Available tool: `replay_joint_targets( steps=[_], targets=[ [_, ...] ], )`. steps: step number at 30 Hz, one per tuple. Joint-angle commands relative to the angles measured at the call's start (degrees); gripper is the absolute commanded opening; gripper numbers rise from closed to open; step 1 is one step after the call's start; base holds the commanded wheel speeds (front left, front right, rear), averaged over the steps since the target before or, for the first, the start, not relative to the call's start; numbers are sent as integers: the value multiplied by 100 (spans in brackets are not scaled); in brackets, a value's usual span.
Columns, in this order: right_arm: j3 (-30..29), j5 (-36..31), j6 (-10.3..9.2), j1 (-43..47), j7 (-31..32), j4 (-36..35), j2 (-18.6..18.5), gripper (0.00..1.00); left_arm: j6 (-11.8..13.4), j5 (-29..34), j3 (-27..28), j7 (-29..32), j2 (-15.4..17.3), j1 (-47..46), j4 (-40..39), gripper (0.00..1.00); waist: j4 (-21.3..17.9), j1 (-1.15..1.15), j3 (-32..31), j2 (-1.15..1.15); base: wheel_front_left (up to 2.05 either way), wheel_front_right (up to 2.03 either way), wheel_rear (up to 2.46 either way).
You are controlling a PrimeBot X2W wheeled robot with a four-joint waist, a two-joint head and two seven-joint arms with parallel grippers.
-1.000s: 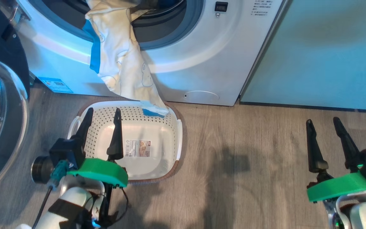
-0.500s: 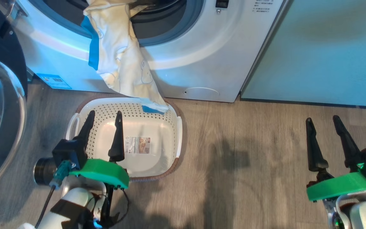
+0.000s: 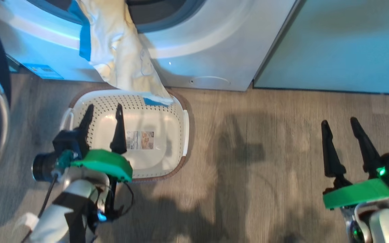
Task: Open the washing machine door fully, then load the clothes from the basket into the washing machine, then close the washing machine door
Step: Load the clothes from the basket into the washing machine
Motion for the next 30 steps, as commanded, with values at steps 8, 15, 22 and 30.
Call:
replay_joint_targets(
  steps=[8,15,22,30],
  targets=[
    [189,100,-16,-385,-105,-178,-30,100,-156,-144,259,54,137,-910,572,100,-184,0,514,0,0,0,0],
    [336,158,-16,-615,-154,-115,-30,100,-608,-205,206,189,199,-1729,1433,100,-374,0,862,0,0,0,0],
    [448,203,-16,-802,-183,-52,-30,100,-1173,-317,92,474,178,-2646,2525,100,-555,0,1113,0,0,0,0],
    [519,294,-16,-894,-188,-85,-30,100,-1482,-343,1,733,141,-3435,3588,100,-691,0,1297,0,0,0,0]
  ],
)
